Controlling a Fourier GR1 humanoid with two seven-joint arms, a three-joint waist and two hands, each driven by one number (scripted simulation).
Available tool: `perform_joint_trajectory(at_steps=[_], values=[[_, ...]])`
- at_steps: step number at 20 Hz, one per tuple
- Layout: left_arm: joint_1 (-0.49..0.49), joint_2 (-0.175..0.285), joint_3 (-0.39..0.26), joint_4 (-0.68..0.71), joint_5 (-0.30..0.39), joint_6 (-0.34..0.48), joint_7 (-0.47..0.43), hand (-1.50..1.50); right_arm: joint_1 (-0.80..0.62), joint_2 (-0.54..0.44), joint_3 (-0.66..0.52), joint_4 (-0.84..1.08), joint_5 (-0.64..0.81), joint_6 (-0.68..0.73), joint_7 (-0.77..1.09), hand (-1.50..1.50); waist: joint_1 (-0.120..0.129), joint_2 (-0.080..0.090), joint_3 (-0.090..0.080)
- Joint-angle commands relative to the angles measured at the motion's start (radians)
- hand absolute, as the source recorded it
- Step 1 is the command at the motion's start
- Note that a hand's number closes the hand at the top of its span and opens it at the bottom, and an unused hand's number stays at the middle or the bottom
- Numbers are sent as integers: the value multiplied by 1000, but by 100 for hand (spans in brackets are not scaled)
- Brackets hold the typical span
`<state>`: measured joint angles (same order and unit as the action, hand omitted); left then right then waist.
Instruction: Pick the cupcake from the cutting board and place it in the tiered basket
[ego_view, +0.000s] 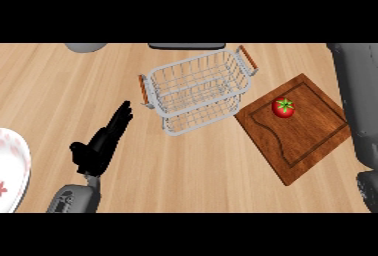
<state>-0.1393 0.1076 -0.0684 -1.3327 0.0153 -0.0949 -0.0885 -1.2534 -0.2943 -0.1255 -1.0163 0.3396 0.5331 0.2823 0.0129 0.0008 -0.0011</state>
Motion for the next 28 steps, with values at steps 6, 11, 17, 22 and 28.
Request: perform_joint_trajectory(at_steps=[6, 11, 17, 22, 28], values=[[-10, 11, 13, 20, 3, -30, -5, 0, -99, 142, 52, 177, 56, -98, -15, 150, 5, 3, 0], [-1, 24, 26, -1, 9, -40, 12, 0, -82, 242, 98, 183, 91, -170, -20, 150, 1, 1, 1], [-1, -12, -5, -9, -14, -21, 21, 0, -152, 292, 85, 316, 9, -216, -6, 150, 11, 4, 0], [8, 3, 18, 56, -24, -25, -49, 0, -115, 294, 72, 309, -157, -161, 172, 150, 0, -2, 0], [17, -19, 3, 4, -25, -11, -16, 0, -112, 294, 71, 336, -359, -209, 325, -150, 2, -6, 1]])
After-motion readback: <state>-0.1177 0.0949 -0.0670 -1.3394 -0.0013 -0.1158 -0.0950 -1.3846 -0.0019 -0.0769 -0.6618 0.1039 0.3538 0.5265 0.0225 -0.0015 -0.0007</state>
